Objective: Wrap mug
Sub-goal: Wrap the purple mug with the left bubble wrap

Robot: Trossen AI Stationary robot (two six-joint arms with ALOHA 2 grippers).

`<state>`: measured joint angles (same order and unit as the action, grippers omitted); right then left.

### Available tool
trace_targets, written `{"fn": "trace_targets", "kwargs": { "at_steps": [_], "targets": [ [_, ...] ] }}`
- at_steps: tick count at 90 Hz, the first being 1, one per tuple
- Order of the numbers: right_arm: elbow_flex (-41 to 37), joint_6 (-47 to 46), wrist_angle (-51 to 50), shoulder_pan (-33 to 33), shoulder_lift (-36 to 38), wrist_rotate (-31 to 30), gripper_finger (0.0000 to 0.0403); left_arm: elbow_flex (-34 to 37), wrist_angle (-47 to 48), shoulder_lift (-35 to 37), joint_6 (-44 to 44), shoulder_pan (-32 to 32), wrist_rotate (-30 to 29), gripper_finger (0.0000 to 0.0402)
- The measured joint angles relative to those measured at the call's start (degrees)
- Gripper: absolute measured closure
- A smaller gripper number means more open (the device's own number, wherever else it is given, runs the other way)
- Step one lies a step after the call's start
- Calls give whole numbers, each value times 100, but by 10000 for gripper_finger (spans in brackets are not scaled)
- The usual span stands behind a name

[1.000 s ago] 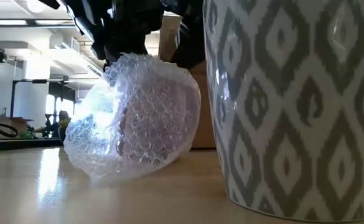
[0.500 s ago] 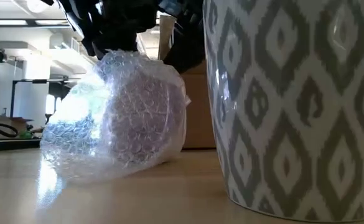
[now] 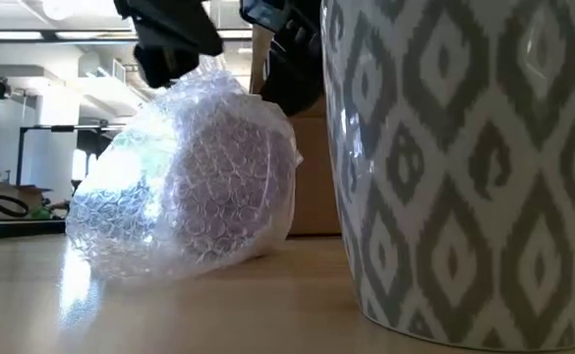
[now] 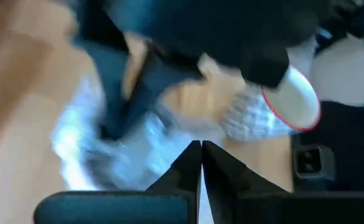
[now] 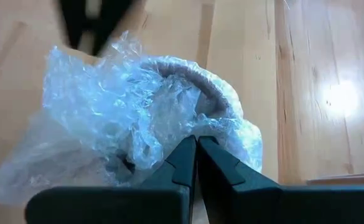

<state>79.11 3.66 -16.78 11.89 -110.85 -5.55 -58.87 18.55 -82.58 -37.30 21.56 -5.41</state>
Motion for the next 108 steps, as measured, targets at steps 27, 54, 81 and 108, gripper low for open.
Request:
{"fn": "trace_targets", "kwargs": {
  "at_steps": [27,54,81,108],
  "targets": [
    [-14,47,9,8,97,3,400,125,-144,-622,-99,-151,-460,402],
    [184,335,-336,67,782,277,400,111,-174,-805,-138,-283,-508,402],
    [138,343,4,22,5,427,400,111,-191,-802,-185,-293,-494,401],
    [152,294,99,16,-190,419,401,-598,952,-473,-77,-296,-602,402]
  ]
}}
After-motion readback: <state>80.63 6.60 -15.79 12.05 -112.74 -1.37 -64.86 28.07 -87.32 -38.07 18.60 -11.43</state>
